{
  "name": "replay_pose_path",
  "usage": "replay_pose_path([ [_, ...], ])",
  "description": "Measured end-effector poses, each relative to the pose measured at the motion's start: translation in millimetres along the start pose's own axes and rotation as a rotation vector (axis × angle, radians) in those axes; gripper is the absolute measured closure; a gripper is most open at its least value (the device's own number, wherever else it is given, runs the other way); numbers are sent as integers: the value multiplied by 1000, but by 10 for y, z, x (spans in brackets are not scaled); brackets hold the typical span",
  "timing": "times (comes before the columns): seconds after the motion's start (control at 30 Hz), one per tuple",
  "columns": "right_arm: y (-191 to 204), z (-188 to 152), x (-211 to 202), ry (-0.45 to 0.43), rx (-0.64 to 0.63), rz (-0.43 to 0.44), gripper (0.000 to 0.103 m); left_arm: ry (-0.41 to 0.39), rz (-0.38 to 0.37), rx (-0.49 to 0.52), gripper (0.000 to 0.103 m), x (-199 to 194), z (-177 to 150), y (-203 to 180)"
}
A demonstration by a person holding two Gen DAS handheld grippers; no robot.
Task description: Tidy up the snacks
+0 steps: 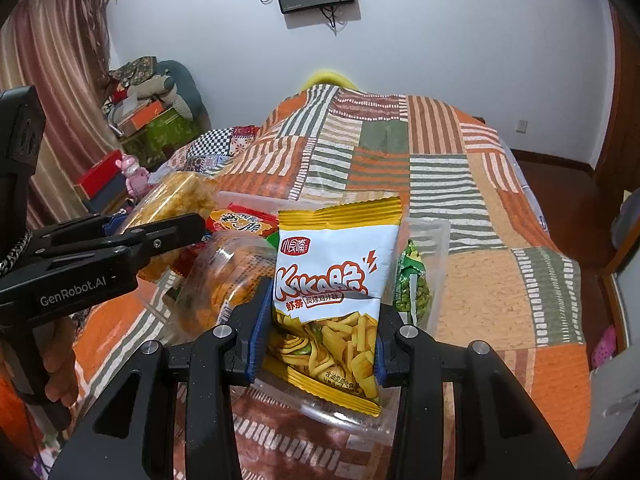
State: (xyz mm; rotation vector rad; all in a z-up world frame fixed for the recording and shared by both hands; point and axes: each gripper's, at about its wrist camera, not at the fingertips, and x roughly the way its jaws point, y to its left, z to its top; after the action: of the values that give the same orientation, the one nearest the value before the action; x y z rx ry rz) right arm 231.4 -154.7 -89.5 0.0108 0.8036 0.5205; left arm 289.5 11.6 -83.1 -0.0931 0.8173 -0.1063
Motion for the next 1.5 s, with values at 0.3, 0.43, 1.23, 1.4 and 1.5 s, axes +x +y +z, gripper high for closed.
replay_pose_path([
  [0.3,-66,6,44,21,15,-8,62,-5,8,8,52,47,37,-23],
  [0.43,-91,18,11,6,24,-14,47,-32,18,10,43,-20,45,-30],
  [1.23,46,83,-792,-195,5,-54,39,-248,30,-30,38,-990,-217,180],
  [1.4,229,15,-1088,-272,-22,-57,35,-313,33,-8,33,-1350,-325,94],
  [1.5,310,-29,-1216,-312,-35,-58,29,-350,45,2,26,-1522,-391,36],
])
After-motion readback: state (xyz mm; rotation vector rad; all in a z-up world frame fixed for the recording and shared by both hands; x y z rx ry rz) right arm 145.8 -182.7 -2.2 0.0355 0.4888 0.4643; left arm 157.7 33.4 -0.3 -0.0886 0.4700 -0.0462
